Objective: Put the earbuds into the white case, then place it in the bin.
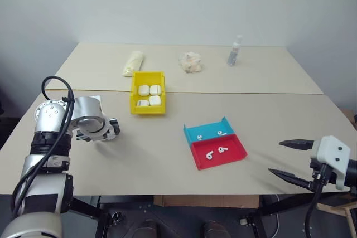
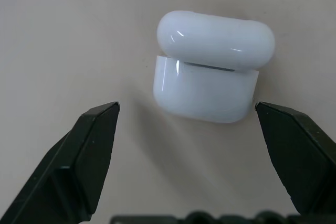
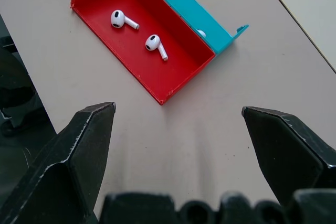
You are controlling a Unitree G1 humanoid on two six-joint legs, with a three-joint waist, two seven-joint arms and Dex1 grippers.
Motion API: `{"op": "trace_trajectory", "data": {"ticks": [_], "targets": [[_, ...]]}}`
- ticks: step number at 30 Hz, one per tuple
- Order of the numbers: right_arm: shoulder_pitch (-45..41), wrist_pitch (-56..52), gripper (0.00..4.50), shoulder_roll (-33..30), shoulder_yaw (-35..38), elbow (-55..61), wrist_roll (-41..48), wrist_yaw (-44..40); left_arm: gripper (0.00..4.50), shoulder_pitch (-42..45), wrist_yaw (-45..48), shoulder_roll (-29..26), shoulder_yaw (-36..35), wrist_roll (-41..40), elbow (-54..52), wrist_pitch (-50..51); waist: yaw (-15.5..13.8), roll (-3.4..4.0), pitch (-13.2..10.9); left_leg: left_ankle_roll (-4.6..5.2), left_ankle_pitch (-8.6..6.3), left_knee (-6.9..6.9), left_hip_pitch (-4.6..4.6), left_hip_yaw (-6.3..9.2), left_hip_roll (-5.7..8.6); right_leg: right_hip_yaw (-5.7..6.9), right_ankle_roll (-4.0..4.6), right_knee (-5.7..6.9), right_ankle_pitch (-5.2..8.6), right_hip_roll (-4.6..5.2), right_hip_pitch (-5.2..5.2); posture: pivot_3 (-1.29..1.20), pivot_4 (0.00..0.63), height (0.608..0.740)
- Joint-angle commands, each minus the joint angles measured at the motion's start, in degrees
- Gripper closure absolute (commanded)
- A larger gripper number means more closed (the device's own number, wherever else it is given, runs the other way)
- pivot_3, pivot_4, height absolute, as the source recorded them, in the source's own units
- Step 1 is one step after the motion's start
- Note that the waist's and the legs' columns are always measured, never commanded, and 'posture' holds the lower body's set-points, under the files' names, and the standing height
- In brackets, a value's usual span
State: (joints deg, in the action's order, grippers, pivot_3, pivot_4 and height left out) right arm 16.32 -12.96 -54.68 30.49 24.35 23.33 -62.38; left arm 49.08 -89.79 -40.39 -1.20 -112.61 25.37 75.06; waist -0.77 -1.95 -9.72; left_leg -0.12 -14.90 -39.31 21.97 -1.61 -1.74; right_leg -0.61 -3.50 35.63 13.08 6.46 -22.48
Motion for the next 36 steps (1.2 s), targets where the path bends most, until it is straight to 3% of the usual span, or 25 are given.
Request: {"op": "trace_trajectory", "data": {"ticks": [1, 11, 17, 36], "targets": [[-0.4, 0.3, 0.03, 0.0, 2.3, 1.3, 0.3, 0.5, 0.00, 0.2, -0.8, -1.4, 0.3, -0.4, -1.6, -0.9, 0.0, 0.00, 0.0, 0.00, 0.00, 0.00, 0.00, 0.00, 0.00, 0.00, 0.00, 0.00, 0.00, 0.00, 0.00, 0.00, 0.150, 0.740], [0.1, -0.3, 0.03, 0.0, 2.5, 1.7, 0.5, 0.7, 0.00, 1.4, 2.4, -2.1, 3.3, 0.0, -1.2, -0.4, 0.0, 0.00, 0.0, 0.00, 0.00, 0.01, 0.00, 0.00, 0.00, 0.01, 0.00, -0.01, 0.00, 0.00, 0.00, 0.00, 0.150, 0.740], [0.0, 0.6, 0.03, 0.3, 2.0, 1.4, 0.0, 1.0, 0.00, 2.1, 5.4, -2.3, 4.4, 4.4, -1.2, 0.2, 0.1, 0.00, 0.0, 0.00, 0.00, 0.02, 0.01, 0.00, 0.00, 0.01, 0.00, -0.03, 0.00, 0.00, 0.00, 0.00, 0.150, 0.740], [0.2, 0.4, 0.03, 0.2, 2.1, 1.4, -0.1, 1.3, 0.00, 2.8, 14.1, 1.6, 0.3, 16.9, 1.7, 3.6, 0.1, 0.00, 0.0, 0.00, 0.00, 0.04, 0.02, 0.00, 0.00, 0.03, -0.01, -0.06, 0.00, 0.00, 0.00, 0.00, 0.150, 0.740]]}}
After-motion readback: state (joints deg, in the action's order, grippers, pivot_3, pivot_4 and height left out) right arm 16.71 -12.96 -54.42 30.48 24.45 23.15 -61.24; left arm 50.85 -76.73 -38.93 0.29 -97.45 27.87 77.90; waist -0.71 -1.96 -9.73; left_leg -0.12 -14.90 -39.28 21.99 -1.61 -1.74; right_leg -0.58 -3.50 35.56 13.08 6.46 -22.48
